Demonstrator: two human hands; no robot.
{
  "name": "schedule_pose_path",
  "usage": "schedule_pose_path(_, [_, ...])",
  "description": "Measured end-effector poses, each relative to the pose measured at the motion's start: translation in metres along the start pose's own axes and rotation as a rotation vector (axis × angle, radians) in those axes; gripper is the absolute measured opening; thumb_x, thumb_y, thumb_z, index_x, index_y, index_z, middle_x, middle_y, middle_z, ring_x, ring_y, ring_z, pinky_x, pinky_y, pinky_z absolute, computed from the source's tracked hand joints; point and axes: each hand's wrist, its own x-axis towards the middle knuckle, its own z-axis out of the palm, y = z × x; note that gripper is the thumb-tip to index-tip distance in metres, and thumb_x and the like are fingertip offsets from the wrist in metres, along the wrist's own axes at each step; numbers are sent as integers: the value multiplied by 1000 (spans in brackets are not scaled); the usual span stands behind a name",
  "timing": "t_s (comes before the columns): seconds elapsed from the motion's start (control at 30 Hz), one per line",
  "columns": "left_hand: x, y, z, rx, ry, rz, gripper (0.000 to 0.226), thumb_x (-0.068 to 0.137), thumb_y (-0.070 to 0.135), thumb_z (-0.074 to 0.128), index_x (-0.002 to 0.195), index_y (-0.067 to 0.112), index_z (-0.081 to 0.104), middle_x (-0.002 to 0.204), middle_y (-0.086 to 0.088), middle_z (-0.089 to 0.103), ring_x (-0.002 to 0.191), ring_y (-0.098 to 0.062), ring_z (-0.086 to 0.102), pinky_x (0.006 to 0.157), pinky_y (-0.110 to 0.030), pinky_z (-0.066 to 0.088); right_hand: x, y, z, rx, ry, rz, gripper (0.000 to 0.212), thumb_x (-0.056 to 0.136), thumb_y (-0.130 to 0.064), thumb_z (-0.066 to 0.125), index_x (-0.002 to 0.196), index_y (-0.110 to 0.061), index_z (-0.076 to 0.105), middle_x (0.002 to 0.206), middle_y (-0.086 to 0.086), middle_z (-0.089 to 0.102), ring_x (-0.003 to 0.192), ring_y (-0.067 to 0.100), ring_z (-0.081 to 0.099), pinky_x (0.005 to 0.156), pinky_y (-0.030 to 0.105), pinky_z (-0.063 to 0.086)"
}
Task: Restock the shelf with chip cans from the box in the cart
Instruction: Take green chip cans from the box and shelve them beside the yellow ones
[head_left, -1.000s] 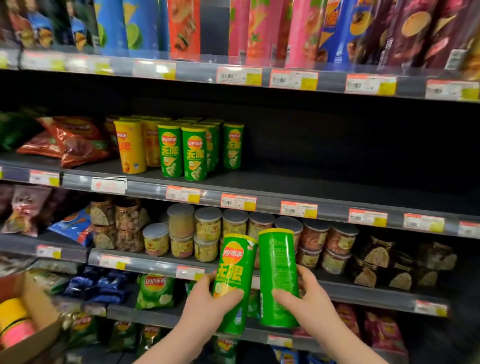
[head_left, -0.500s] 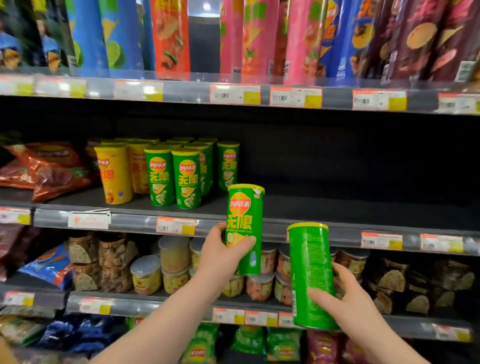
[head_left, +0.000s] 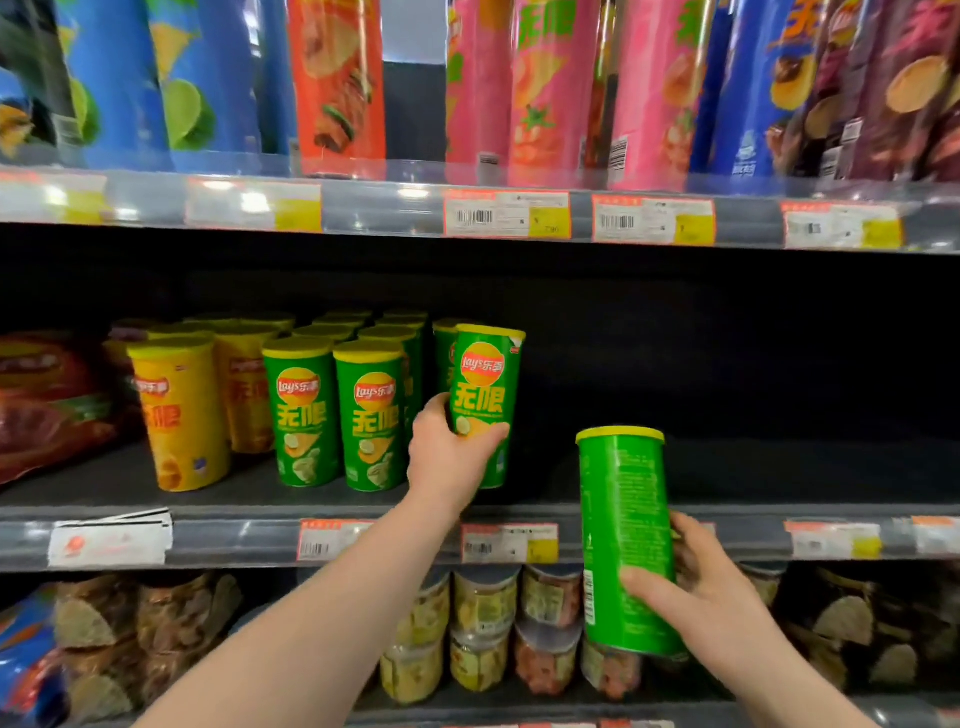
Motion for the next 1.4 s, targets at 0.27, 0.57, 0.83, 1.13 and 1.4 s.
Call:
schedule_pose_path(0.27, [43,-22,19,-32,30,-73,48,72,22,80,109,19,49,116,-9,59,98,-25,61,89,-41,51,21,-15,3,7,4,-52,58,80,-5,71,122,-33,42,104,-13,63,90,2,63,64,15,49])
schedule_pose_path(0.57, [72,-32,33,81,148,-122,60,75,19,78,123,3,46,124,-17,53,116,-35,53,97,-41,45,73,-21,-3,-59,-77,-75,67,77,-9,75,129,-31,40,111,-12,59,95,2,60,76,20,47])
schedule_pose_path(0.83, [74,-39,37,171,118,-160,66,75,23,78,129,4,43,129,-19,51,117,-35,52,99,-39,43,113,-25,8,-9,-171,-122,67,79,-10,73,130,-30,35,110,-10,58,97,5,60,82,29,48])
schedule_pose_path(1.13, [22,-40,-3,558,-110,131,53,74,52,60,118,23,55,115,1,60,105,-22,60,88,-35,50,131,-42,45,-262,-188,-256,65,75,-17,77,125,-29,38,103,-13,57,91,2,57,74,18,45])
schedule_pose_path(1.4, [4,-80,-53,1196,-14,668,52,77,63,40,64,19,64,61,1,57,57,-23,59,47,-29,47,134,-36,93,-461,-102,-277,92,67,-25,84,140,-11,30,135,10,36,128,24,39,100,25,31])
